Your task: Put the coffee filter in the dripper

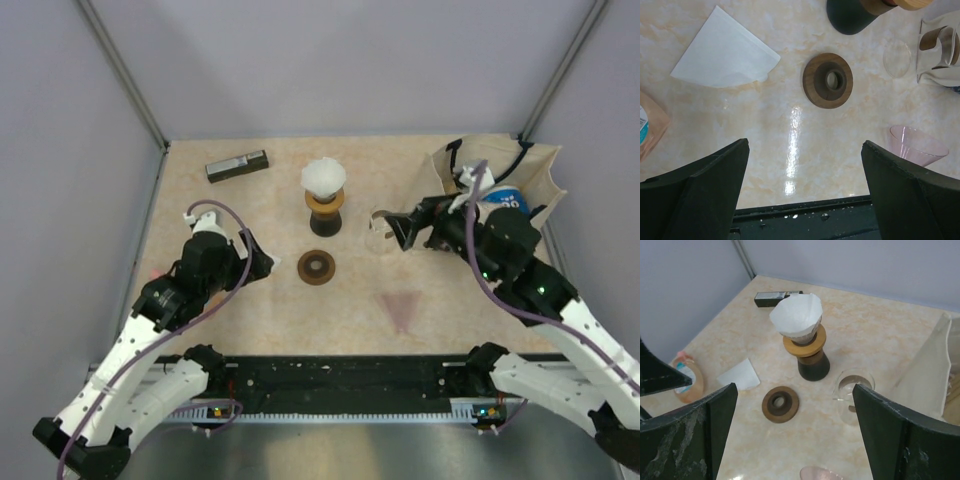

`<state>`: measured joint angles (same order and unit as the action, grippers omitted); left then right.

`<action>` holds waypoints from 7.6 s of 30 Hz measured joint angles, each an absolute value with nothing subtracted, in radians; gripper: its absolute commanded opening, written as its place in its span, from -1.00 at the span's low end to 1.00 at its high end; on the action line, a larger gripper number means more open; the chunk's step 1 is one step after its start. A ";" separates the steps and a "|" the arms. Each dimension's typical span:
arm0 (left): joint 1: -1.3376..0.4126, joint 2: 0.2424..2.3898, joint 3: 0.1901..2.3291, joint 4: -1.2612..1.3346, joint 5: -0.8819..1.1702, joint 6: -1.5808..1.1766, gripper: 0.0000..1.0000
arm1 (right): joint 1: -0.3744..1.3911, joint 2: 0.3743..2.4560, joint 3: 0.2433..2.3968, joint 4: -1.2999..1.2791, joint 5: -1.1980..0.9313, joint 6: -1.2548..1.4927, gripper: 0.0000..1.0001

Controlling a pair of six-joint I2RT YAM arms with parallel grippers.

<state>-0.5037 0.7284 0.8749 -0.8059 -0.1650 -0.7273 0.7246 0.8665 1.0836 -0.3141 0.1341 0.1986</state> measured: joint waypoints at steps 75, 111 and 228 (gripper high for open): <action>-0.691 1.826 1.241 -0.697 -0.314 -0.917 -1.00 | 0.725 0.546 0.746 -0.637 0.370 0.465 0.98; -0.690 0.953 0.844 -0.274 0.589 -0.253 -1.00 | 0.725 0.622 0.676 -0.194 -0.598 -0.227 0.95; -0.690 0.804 0.937 -0.615 -0.405 -0.653 0.98 | 0.448 1.207 0.824 -0.025 0.122 1.018 -0.76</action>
